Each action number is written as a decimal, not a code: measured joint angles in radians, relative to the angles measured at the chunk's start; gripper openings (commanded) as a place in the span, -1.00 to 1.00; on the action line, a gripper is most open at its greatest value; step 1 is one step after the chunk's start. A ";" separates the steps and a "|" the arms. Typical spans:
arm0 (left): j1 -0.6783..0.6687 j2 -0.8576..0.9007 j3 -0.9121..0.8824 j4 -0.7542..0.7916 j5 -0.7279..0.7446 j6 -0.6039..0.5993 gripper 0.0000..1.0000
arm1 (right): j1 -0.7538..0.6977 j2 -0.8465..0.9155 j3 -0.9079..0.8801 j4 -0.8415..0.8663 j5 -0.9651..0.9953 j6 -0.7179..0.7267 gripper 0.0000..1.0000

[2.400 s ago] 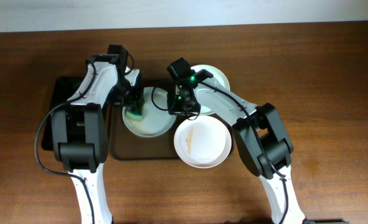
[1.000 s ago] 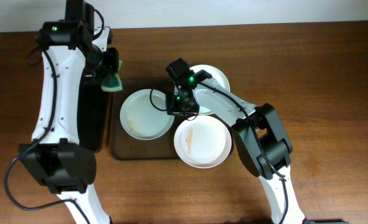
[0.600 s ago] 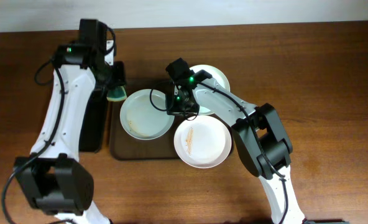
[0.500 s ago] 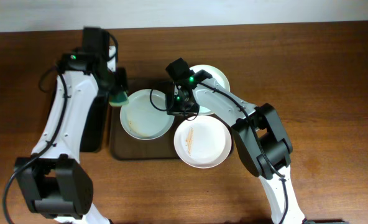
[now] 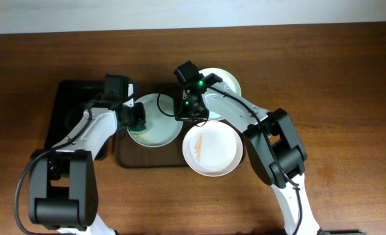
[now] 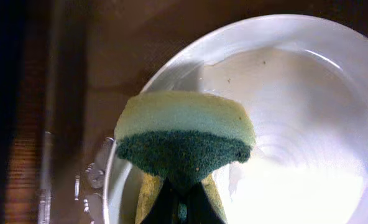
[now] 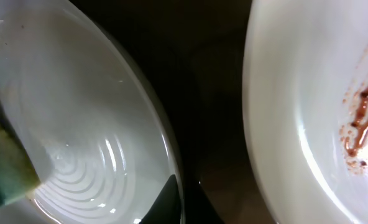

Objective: Clean dirty plates on tray and stack at the side
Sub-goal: 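Scrub the plate surface with the sponge in the left gripper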

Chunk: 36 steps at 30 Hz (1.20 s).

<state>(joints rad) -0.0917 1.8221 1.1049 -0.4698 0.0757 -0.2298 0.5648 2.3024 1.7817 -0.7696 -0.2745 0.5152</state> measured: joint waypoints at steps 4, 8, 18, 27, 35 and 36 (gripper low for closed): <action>-0.006 -0.005 -0.040 0.029 0.015 0.000 -0.98 | 0.000 0.000 0.000 0.000 0.000 0.000 -0.89; -0.012 -0.013 -0.076 0.109 0.002 0.000 -0.99 | 0.000 0.000 0.000 0.000 0.000 -0.001 -0.89; -0.014 -0.015 -0.091 0.365 -0.029 0.000 -0.99 | 0.000 0.001 0.000 0.000 0.000 0.000 -0.88; -0.014 -0.076 -0.060 0.211 -0.032 0.028 -0.99 | 0.000 0.001 0.000 -0.001 0.000 -0.001 -0.92; 0.032 -0.228 0.184 -0.054 -0.032 0.058 -0.99 | 0.000 0.001 0.000 -0.014 -0.030 0.000 -0.92; 0.040 -0.226 0.183 -0.075 -0.032 0.058 -0.99 | 0.000 0.000 0.000 -0.025 -0.034 0.000 -0.92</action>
<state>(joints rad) -0.0513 1.5959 1.2877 -0.5449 0.0437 -0.1715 0.5648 2.3020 1.7821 -0.7944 -0.3080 0.5148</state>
